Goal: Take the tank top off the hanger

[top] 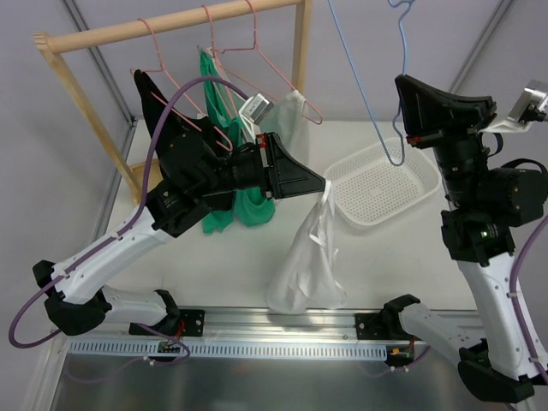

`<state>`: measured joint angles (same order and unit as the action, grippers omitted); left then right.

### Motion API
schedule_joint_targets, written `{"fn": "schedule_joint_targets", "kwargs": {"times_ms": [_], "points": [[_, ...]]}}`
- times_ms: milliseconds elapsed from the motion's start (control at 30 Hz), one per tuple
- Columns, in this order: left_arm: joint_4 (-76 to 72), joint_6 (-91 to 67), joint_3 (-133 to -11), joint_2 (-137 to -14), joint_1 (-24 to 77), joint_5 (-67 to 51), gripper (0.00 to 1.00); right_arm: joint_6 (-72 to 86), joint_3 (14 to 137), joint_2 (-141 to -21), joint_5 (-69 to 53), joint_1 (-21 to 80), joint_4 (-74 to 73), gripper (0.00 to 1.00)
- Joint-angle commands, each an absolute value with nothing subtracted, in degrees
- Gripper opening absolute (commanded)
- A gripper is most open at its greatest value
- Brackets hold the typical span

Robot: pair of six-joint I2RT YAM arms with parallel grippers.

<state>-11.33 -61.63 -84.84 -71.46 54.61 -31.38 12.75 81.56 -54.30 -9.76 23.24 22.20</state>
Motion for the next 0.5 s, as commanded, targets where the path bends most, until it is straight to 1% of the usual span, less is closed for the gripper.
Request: {"fn": "schedule_joint_targets", "kwargs": {"times_ms": [0, 167, 300, 467], "points": [[-8.09, -53.71, -86.31, -67.15, 53.97, -29.09, 0.0, 4.15, 80.33, -49.93, -8.27, 23.55, 9.68, 0.0], [-5.46, -51.24, -86.13, -66.01, 52.74, -28.83, 0.0, 0.44, 81.48, -47.9, -9.66, 23.47, -1.65, 0.0], [-3.0, -48.87, -86.31, -65.39, 51.95, -27.6, 0.0, -1.58, 80.77, -47.11, -10.46, 23.47, -6.05, 0.0], [-0.27, -44.66, -86.92, -64.51, 51.59, -25.67, 0.0, -2.46, 81.82, -49.56, -12.56, 23.47, -8.88, 0.0]]}}
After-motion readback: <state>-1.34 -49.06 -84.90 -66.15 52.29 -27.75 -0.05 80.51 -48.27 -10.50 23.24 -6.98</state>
